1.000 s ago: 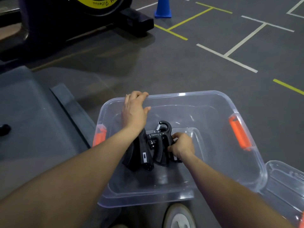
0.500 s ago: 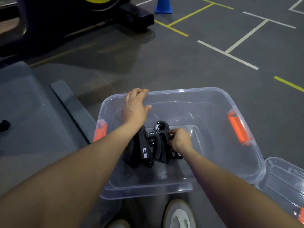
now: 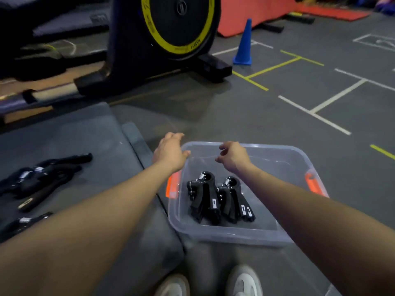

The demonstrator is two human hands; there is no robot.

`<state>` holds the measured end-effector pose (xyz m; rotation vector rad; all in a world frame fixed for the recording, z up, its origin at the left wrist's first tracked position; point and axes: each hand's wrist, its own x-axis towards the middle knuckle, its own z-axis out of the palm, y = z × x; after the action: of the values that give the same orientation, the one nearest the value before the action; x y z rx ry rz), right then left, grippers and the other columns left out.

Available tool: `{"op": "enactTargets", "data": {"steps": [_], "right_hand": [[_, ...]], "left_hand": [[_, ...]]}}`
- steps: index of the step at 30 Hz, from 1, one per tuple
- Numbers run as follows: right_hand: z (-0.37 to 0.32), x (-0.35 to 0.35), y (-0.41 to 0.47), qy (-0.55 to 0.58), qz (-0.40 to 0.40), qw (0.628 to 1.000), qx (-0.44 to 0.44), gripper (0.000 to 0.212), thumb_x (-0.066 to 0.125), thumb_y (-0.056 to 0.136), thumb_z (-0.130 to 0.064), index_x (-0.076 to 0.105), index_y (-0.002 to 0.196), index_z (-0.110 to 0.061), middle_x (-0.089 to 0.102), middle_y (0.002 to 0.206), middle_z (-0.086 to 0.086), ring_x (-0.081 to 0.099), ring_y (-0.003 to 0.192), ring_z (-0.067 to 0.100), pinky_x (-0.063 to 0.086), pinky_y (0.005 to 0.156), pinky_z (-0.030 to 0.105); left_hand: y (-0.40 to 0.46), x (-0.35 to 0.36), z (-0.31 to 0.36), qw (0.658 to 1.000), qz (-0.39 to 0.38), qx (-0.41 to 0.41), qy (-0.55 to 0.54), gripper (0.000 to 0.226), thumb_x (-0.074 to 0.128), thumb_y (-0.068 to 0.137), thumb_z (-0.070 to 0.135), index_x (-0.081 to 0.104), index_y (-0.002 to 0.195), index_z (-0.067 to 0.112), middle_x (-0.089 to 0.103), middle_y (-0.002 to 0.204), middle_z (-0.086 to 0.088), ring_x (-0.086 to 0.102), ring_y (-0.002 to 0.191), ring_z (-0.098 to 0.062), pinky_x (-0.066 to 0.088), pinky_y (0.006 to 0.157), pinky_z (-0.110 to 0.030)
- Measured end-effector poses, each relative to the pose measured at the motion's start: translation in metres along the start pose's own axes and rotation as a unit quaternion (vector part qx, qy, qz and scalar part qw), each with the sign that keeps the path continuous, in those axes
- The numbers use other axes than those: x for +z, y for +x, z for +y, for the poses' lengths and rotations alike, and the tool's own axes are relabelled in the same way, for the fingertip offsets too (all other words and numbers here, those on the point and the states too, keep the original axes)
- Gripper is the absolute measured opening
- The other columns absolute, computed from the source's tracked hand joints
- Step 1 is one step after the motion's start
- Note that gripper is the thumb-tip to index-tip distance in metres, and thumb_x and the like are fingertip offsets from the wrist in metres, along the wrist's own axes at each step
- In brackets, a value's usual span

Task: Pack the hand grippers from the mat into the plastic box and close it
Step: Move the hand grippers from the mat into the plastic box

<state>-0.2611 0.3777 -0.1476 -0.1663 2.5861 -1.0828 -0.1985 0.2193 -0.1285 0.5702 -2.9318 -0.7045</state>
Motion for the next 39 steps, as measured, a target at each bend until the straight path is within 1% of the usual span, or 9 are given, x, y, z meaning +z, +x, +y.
{"op": "enactTargets", "data": {"steps": [6, 10, 14, 18, 21, 25, 30, 35, 39], "right_hand": [[-0.106, 0.021, -0.028, -0.062, -0.041, 0.992, -0.106, 0.047, 0.074, 0.078, -0.015, 0.06, 0.122, -0.006, 0.065, 0.122, 0.013, 0.06, 0.116, 0.025, 0.044, 0.097, 0.027], [-0.159, 0.062, -0.033, -0.09, -0.073, 0.982, -0.152, 0.05, 0.075, 0.077, -0.017, 0.059, 0.123, -0.006, 0.065, 0.123, 0.013, 0.06, 0.116, 0.026, 0.045, 0.097, 0.028], [-0.196, 0.123, -0.024, -0.113, -0.1, 0.973, -0.175, 0.05, 0.073, 0.078, -0.018, 0.058, 0.124, -0.006, 0.064, 0.123, 0.013, 0.059, 0.116, 0.026, 0.045, 0.095, 0.028], [-0.213, 0.183, -0.018, -0.1, -0.148, 0.969, -0.17, 0.05, 0.069, 0.082, -0.015, 0.054, 0.128, -0.007, 0.061, 0.125, 0.013, 0.06, 0.113, 0.026, 0.047, 0.085, 0.025], [-0.211, 0.224, -0.009, -0.081, -0.173, 0.969, -0.159, 0.047, 0.066, 0.083, -0.01, 0.053, 0.128, -0.007, 0.06, 0.126, 0.014, 0.058, 0.115, 0.028, 0.048, 0.092, 0.032], [-0.2, 0.264, 0.006, -0.063, -0.193, 0.97, -0.136, 0.048, 0.068, 0.082, -0.012, 0.053, 0.127, -0.008, 0.06, 0.126, 0.012, 0.057, 0.116, 0.026, 0.044, 0.095, 0.029], [-0.193, 0.287, 0.022, -0.041, -0.171, 0.978, -0.108, 0.044, 0.071, 0.081, -0.016, 0.058, 0.123, -0.011, 0.063, 0.124, 0.008, 0.059, 0.115, 0.024, 0.044, 0.098, 0.028], [-0.189, 0.292, 0.031, -0.018, -0.169, 0.981, -0.093, 0.045, 0.072, 0.079, -0.015, 0.058, 0.122, -0.01, 0.063, 0.123, 0.008, 0.06, 0.114, 0.024, 0.045, 0.098, 0.029], [-0.18, 0.29, 0.033, 0.001, -0.164, 0.984, -0.074, 0.046, 0.074, 0.077, -0.013, 0.059, 0.12, -0.008, 0.064, 0.121, 0.01, 0.061, 0.111, 0.024, 0.046, 0.096, 0.028]], "left_hand": [[-0.024, -0.083, -0.056, 0.997, 0.02, -0.07, -0.017, 0.055, 0.063, 0.086, 0.026, 0.043, 0.136, 0.013, 0.041, 0.139, -0.013, 0.043, 0.129, -0.031, 0.037, 0.109, -0.039], [-0.038, -0.114, -0.12, 0.992, 0.034, -0.122, -0.002, 0.053, 0.062, 0.088, 0.026, 0.043, 0.136, 0.015, 0.041, 0.141, -0.009, 0.043, 0.129, -0.029, 0.038, 0.108, -0.04], [-0.048, -0.126, -0.191, 0.984, 0.04, -0.174, 0.021, 0.052, 0.061, 0.087, 0.026, 0.044, 0.135, 0.017, 0.042, 0.137, -0.01, 0.041, 0.13, -0.028, 0.037, 0.107, -0.037], [-0.053, -0.124, -0.251, 0.976, 0.04, -0.214, 0.026, 0.053, 0.06, 0.088, 0.026, 0.042, 0.137, 0.016, 0.04, 0.139, -0.008, 0.038, 0.132, -0.027, 0.036, 0.108, -0.039], [-0.05, -0.111, -0.285, 0.97, 0.041, -0.237, 0.024, 0.053, 0.059, 0.089, 0.024, 0.041, 0.137, 0.015, 0.037, 0.141, -0.006, 0.035, 0.133, -0.026, 0.037, 0.107, -0.04], [-0.034, -0.093, -0.305, 0.977, 0.06, -0.203, 0.04, 0.056, 0.063, 0.085, 0.02, 0.041, 0.137, 0.017, 0.038, 0.139, -0.004, 0.037, 0.13, -0.027, 0.037, 0.106, -0.041], [-0.007, -0.073, -0.303, 0.972, 0.116, -0.148, 0.138, 0.052, 0.059, 0.085, 0.023, 0.043, 0.134, 0.026, 0.043, 0.136, 0.002, 0.038, 0.128, -0.023, 0.026, 0.108, -0.036], [0.004, -0.058, -0.304, 0.981, 0.089, -0.129, 0.115, 0.036, 0.064, 0.084, 0.02, 0.055, 0.118, 0.019, 0.047, 0.126, -0.001, 0.04, 0.121, -0.025, 0.038, 0.099, -0.038], [-0.007, -0.055, -0.305, 0.985, 0.091, -0.127, 0.079, 0.028, 0.065, 0.083, 0.013, 0.055, 0.109, 0.013, 0.048, 0.12, -0.003, 0.038, 0.118, -0.024, 0.044, 0.094, -0.041]]}}
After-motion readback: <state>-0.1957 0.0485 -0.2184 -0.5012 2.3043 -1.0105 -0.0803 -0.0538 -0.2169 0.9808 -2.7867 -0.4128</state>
